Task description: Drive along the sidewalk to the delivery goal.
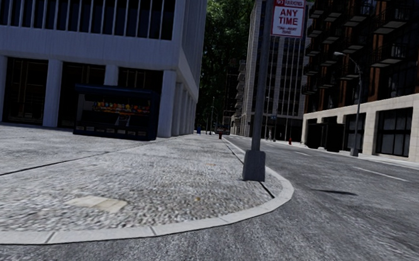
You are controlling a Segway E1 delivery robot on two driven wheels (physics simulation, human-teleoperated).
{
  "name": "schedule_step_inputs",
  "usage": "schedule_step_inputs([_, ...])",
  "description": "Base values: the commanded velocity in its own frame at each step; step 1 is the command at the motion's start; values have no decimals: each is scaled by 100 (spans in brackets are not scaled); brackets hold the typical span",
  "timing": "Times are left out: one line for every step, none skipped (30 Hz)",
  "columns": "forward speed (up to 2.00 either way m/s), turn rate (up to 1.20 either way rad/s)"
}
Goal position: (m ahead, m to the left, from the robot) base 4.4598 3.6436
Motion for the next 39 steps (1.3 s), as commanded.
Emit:
schedule_step_inputs([167,0])
schedule_step_inputs([167,5])
schedule_step_inputs([167,16])
schedule_step_inputs([167,25])
schedule_step_inputs([167,33])
schedule_step_inputs([167,33])
schedule_step_inputs([167,44])
schedule_step_inputs([167,54])
schedule_step_inputs([167,59])
schedule_step_inputs([167,62])
schedule_step_inputs([167,63])
schedule_step_inputs([167,63])
schedule_step_inputs([167,66])
schedule_step_inputs([167,70])
schedule_step_inputs([167,74])
schedule_step_inputs([167,82])
schedule_step_inputs([167,88])
schedule_step_inputs([167,88])
schedule_step_inputs([167,96])
schedule_step_inputs([167,103])
schedule_step_inputs([167,105])
schedule_step_inputs([167,106])
schedule_step_inputs([167,106])
schedule_step_inputs([167,106])
schedule_step_inputs([167,106])
schedule_step_inputs([167,107])
schedule_step_inputs([167,107])
schedule_step_inputs([167,107])
schedule_step_inputs([167,107])
schedule_step_inputs([167,107])
schedule_step_inputs([167,107])
schedule_step_inputs([167,107])
schedule_step_inputs([167,107])
schedule_step_inputs([167,107])
schedule_step_inputs([167,107])
schedule_step_inputs([167,107])
schedule_step_inputs([167,107])
schedule_step_inputs([167,107])
schedule_step_inputs([167,107])
